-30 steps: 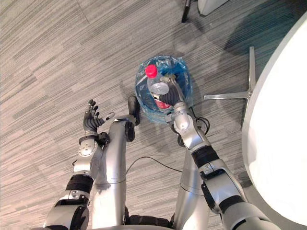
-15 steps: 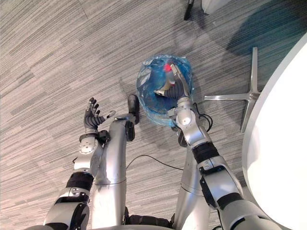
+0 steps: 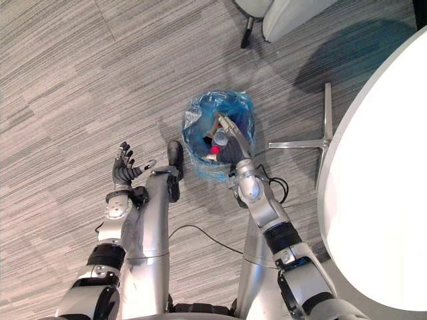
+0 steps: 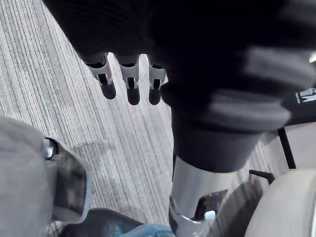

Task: Gather rubbish on tea table into small bin, then transfer packed bag to large trash can.

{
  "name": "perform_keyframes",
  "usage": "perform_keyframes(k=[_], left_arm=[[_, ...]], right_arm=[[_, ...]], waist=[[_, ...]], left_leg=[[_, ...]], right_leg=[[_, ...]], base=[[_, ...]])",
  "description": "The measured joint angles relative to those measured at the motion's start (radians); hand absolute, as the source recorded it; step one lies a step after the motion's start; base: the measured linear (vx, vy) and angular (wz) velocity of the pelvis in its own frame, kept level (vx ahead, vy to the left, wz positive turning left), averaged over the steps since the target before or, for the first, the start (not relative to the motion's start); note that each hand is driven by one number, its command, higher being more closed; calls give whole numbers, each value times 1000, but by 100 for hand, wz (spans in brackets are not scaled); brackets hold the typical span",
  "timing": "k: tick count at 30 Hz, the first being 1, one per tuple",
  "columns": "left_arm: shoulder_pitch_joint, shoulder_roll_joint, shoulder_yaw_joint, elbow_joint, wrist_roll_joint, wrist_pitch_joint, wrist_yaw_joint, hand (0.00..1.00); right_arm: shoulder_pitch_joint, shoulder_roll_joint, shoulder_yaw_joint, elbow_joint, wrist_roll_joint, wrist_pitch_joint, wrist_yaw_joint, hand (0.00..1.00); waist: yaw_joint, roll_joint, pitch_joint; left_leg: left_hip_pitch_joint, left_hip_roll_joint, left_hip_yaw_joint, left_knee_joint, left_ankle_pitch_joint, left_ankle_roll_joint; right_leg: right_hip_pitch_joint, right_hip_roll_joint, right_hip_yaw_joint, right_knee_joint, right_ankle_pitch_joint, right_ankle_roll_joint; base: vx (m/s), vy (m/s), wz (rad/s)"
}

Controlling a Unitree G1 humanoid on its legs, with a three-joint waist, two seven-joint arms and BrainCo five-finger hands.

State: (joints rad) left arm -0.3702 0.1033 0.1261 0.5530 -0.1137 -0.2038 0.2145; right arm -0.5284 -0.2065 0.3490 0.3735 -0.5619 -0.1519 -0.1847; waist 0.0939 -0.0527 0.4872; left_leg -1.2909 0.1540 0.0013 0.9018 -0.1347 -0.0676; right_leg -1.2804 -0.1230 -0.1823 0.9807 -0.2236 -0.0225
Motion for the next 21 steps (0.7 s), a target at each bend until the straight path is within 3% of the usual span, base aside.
perform_keyframes(k=[8,21], left_arm=[[-3,0,1,31,-11,-9,3,0],[-25,-1,9,57,-46,-18,6,0]], right_arm=[[-10,3,61,168,-184,18,12,0],[-91,10,63,390,-314,101,-32,0]], waist=[[1,1,-14],[5,6,-31]], left_leg=[[3,1,2,-28,3,-4],[-52,-3,-3,-13,2,-3]], right_leg=[[-2,1,-6,-19,0,-1],[-58,-3,-7,5,-8,-13]], base=[[2,2,0],[0,2,0]])
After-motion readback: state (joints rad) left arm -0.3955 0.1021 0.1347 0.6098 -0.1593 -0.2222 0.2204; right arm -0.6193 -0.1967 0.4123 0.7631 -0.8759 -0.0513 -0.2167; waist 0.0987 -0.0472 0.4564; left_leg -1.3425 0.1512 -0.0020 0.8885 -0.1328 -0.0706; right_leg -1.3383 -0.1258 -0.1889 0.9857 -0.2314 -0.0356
